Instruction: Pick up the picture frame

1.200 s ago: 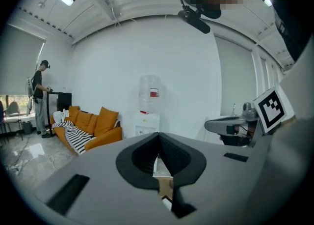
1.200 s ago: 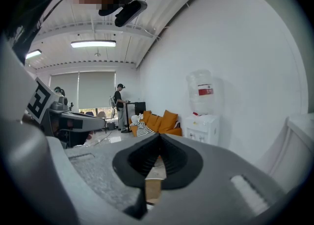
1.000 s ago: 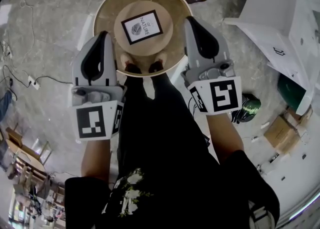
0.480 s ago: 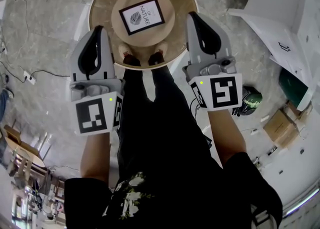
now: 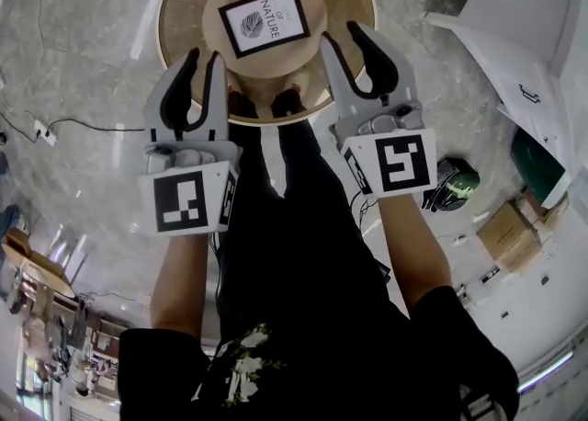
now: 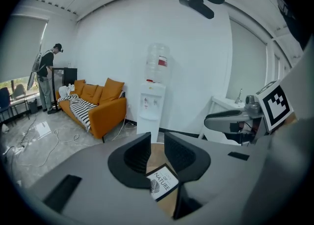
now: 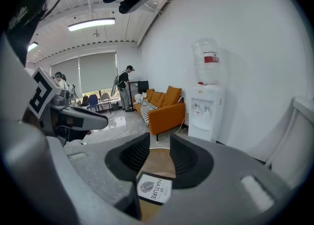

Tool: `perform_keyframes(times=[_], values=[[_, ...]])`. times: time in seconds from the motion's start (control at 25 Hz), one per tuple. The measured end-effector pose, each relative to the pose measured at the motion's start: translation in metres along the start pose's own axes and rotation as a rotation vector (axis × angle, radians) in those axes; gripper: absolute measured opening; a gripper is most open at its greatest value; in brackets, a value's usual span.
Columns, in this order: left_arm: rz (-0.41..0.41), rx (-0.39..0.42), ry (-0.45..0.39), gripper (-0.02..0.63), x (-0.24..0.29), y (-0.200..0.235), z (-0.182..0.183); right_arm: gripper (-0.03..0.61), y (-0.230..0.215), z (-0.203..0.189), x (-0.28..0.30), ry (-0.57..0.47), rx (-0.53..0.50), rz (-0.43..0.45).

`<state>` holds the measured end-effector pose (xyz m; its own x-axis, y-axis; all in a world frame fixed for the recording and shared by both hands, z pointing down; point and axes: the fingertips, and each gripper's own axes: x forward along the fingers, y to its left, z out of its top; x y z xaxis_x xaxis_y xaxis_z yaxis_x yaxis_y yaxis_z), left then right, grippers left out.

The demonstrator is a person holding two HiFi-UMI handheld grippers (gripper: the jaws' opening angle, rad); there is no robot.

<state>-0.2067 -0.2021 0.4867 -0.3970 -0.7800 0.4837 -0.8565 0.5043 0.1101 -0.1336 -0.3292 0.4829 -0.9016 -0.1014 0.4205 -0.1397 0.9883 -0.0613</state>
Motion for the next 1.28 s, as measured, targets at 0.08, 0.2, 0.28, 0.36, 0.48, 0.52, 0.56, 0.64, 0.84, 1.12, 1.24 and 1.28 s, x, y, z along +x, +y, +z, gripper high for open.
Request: perform_keyframes(times=[0.08, 0.2, 0.28, 0.36, 0.48, 0.52, 0.56, 0.64, 0.84, 1.12, 1.24, 1.28], values=[[-0.006, -0.004, 0.012, 0.087, 0.008, 0.002, -0.013, 0.129, -0.001, -0.013, 0.009, 0.017, -0.001, -0.001], [-0.011, 0.005, 0.044, 0.109, 0.023, 0.007, -0.037, 0.128, -0.008, -0.040, 0.023, 0.056, -0.015, -0.025], [0.000, -0.002, 0.077, 0.109, 0.034, 0.014, -0.056, 0.127, -0.014, -0.062, 0.030, 0.088, -0.018, -0.052], [0.008, -0.014, 0.098, 0.109, 0.041, 0.019, -0.071, 0.127, -0.017, -0.080, 0.034, 0.115, -0.007, -0.067], [-0.006, -0.024, 0.101, 0.112, 0.050, 0.022, -0.085, 0.127, -0.017, -0.101, 0.046, 0.145, 0.007, -0.066], [-0.010, -0.029, 0.096, 0.114, 0.053, 0.023, -0.088, 0.127, -0.016, -0.106, 0.051, 0.149, 0.011, -0.061], [-0.009, -0.034, 0.095, 0.114, 0.056, 0.023, -0.091, 0.128, -0.016, -0.109, 0.055, 0.149, 0.014, -0.056], [-0.001, -0.044, 0.108, 0.114, 0.062, 0.024, -0.100, 0.128, -0.017, -0.116, 0.063, 0.150, 0.014, -0.049], [-0.017, -0.031, 0.185, 0.114, 0.074, 0.021, -0.132, 0.127, -0.017, -0.134, 0.078, 0.163, 0.016, -0.045], [-0.023, -0.023, 0.199, 0.114, 0.099, 0.027, -0.162, 0.127, -0.023, -0.164, 0.100, 0.186, 0.025, -0.034], [-0.021, -0.033, 0.206, 0.114, 0.108, 0.029, -0.176, 0.127, -0.023, -0.176, 0.106, 0.193, 0.022, -0.030], [-0.019, -0.037, 0.210, 0.114, 0.110, 0.030, -0.181, 0.127, -0.023, -0.181, 0.108, 0.198, 0.022, -0.028]])
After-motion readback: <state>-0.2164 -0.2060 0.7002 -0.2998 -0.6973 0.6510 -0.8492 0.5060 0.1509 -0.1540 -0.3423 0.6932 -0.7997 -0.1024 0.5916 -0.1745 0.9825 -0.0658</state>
